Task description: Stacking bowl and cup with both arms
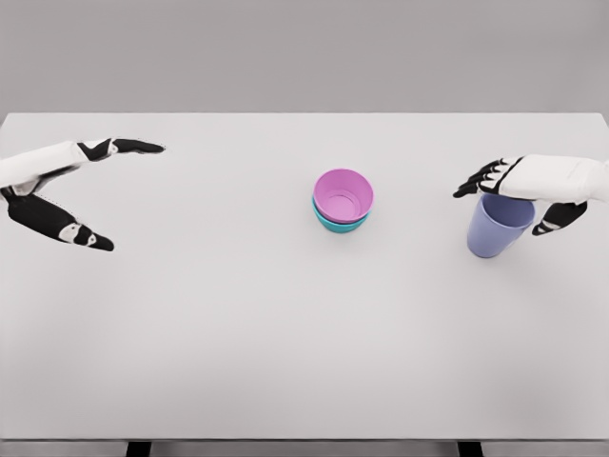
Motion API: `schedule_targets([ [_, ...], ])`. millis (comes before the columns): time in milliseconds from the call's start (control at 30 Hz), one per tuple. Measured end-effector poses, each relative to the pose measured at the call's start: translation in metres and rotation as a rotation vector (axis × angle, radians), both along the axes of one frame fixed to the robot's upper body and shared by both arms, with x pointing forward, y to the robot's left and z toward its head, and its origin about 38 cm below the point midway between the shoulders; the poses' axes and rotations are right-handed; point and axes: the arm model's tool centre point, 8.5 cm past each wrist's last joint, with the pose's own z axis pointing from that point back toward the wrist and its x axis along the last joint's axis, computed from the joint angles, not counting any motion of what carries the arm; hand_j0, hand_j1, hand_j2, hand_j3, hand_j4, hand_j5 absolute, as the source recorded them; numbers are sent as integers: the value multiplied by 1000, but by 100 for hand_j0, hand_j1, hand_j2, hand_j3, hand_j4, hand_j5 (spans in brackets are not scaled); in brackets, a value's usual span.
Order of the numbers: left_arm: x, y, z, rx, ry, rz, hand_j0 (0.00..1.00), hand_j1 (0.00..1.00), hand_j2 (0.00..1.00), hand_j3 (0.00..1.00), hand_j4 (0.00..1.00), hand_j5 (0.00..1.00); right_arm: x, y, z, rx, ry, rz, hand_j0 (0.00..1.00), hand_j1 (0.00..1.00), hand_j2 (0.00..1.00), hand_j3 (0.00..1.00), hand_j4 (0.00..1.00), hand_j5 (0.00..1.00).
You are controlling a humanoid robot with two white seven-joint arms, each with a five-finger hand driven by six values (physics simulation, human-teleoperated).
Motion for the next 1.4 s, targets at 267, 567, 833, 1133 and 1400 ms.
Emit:
schedule_targets([
  [267, 0, 28, -55, -73, 147, 118, 100, 100, 100, 100, 100, 100, 5, -2, -10, -13, 14, -17, 100, 100, 100, 100, 100, 100],
  [567, 5, 26, -67, -113, 162, 137, 100, 100, 100, 100, 100, 100, 6, -2, -13, -16, 17, -21, 82, 82, 82, 82, 82, 82],
  [833, 6, 22, -69, -127, 162, 132, 100, 100, 100, 100, 100, 100, 10, -1, -5, -16, -2, -18, 74, 74, 74, 74, 74, 74],
  [1133, 7, 19, -70, -133, 162, 128, 100, 100, 100, 100, 100, 100, 25, 29, 13, 35, -59, 32, 69, 69, 69, 69, 69, 69],
  [1400, 7, 18, -71, -137, 163, 126, 100, 100, 100, 100, 100, 100, 39, 73, 26, 111, -105, 106, 69, 69, 69, 69, 69, 69],
])
